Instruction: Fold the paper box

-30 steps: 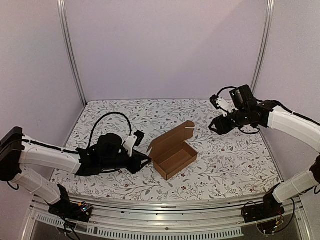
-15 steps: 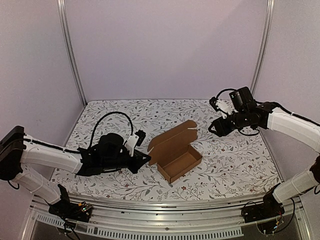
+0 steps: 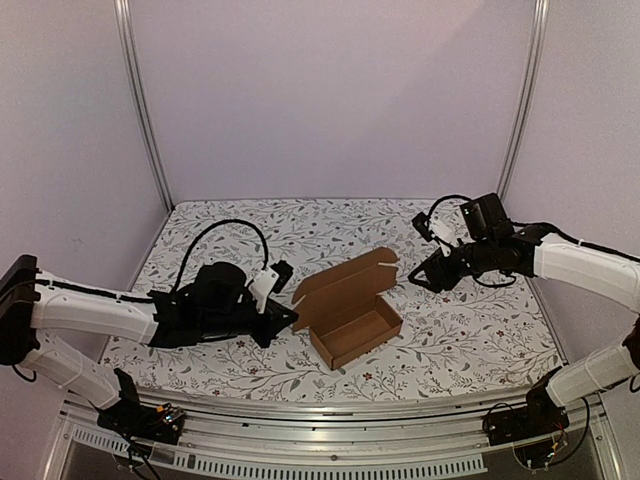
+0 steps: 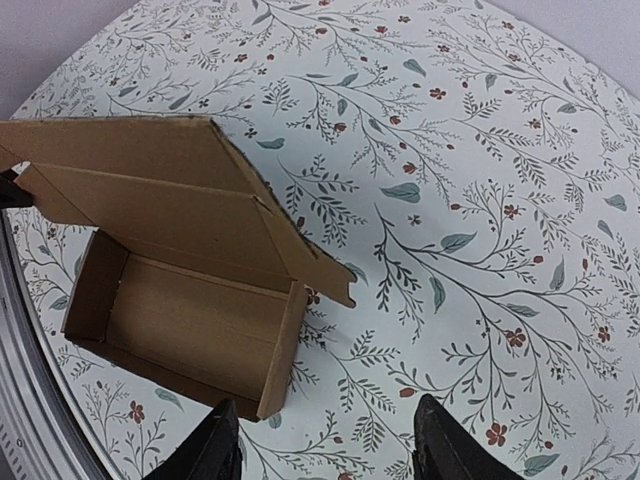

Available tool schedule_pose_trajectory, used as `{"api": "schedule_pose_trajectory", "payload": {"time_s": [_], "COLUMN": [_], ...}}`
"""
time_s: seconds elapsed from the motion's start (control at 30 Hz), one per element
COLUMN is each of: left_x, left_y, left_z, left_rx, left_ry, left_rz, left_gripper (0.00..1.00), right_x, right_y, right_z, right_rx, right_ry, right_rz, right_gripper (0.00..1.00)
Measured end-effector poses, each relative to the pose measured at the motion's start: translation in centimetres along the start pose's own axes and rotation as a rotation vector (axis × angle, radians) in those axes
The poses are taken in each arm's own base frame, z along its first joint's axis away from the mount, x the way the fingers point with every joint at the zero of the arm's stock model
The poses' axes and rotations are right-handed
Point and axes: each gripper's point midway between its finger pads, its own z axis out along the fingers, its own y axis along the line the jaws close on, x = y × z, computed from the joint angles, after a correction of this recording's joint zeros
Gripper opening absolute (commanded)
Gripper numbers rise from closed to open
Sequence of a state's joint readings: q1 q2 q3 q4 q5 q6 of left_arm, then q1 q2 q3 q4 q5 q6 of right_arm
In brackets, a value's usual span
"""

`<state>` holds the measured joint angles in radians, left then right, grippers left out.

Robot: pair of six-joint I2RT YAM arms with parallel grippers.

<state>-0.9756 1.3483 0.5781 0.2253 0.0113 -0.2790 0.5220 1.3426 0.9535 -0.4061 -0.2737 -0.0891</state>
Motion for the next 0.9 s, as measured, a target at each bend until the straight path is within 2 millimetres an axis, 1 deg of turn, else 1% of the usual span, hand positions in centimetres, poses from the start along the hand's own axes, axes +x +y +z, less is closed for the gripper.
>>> {"api": "schedule_pose_trajectory", "payload": {"time_s": [0.1,0.33,0.47,0.63,0.7,0.8,0.9], "left_x": [-0.1,-0.2,-0.5,0.0,0.1,0.6,0.8], "left_y": [0.0,0.1,0.5,0.9,1.0,1.1,1.1], "left_z": [-0.3,-1.5,-2.7,-3.8,-4.1,-4.4,-4.5], "left_rx": [-0.002,-0.013,-0.037,-0.054,-0.057,-0.06,-0.062], "left_ry": [0.011,0.023,0.004,0.009,0.011,0.025,0.036], "left_rz": [0.024,0.059,0.071,0.082,0.088,0.095,0.096], "left_gripper": [0.0,0.0,0.0,0.0,0.0,0.0,0.0], "right_x": [0.6,0.7,1.7,2.7,2.6,1.8,1.2], "right_y": [0.8,2.2,2.8,3.6,3.9,4.5,4.7], "right_z": [-0.2,-0.8,-1.2,-1.8,-1.9,-1.8,-1.1], "right_rx": [-0.038,-0.102,-0.126,-0.148,-0.156,-0.179,-0.203], "right_ry": [-0.015,-0.073,-0.089,-0.127,-0.146,-0.185,-0.209], "right_rz": [-0.025,-0.052,-0.047,-0.058,-0.078,-0.111,-0.146], "right_gripper": [0.58,0.58,0.58,0.58,0.58,0.58,0.58]}}
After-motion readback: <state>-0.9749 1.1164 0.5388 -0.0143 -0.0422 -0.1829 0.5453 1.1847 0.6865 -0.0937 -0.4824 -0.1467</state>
